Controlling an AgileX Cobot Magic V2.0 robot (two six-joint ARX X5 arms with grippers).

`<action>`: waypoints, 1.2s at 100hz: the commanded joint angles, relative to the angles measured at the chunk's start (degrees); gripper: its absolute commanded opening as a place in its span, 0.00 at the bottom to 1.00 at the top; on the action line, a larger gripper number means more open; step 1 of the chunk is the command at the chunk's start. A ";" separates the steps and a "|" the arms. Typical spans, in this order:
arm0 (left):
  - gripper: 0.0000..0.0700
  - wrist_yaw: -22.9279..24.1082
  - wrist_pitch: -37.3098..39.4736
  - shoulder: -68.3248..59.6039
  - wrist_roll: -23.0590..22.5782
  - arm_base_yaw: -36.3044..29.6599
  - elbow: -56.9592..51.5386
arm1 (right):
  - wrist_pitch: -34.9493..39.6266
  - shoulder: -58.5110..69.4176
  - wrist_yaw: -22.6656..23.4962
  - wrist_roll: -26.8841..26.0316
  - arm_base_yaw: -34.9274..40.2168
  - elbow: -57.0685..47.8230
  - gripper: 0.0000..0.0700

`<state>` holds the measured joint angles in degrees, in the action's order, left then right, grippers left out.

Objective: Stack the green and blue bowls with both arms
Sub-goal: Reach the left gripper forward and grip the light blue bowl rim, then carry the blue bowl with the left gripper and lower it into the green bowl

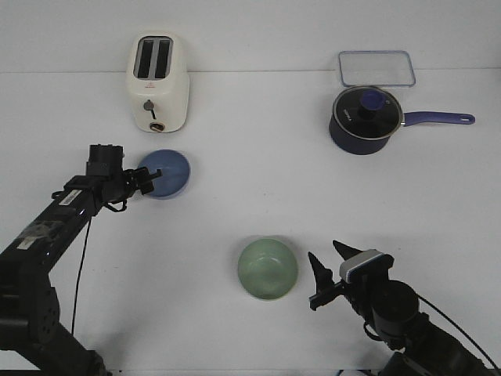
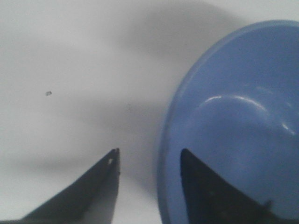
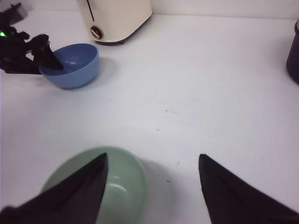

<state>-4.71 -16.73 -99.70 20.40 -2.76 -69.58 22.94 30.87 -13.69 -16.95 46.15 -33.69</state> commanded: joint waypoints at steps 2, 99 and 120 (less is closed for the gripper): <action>0.01 -0.26 0.24 -0.31 -0.37 0.02 -1.31 | -0.63 0.31 -0.15 0.31 0.57 -0.24 0.57; 0.01 0.22 3.52 23.06 4.81 -43.23 13.51 | -0.59 0.31 -0.31 0.74 0.57 -0.24 0.57; 0.02 0.39 5.73 18.05 6.03 -45.07 13.51 | -0.59 0.31 -0.31 0.74 0.57 -0.24 0.57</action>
<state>-4.47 -12.05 -80.18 25.36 -47.18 -55.11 22.94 30.87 -13.74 -16.71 46.15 -33.69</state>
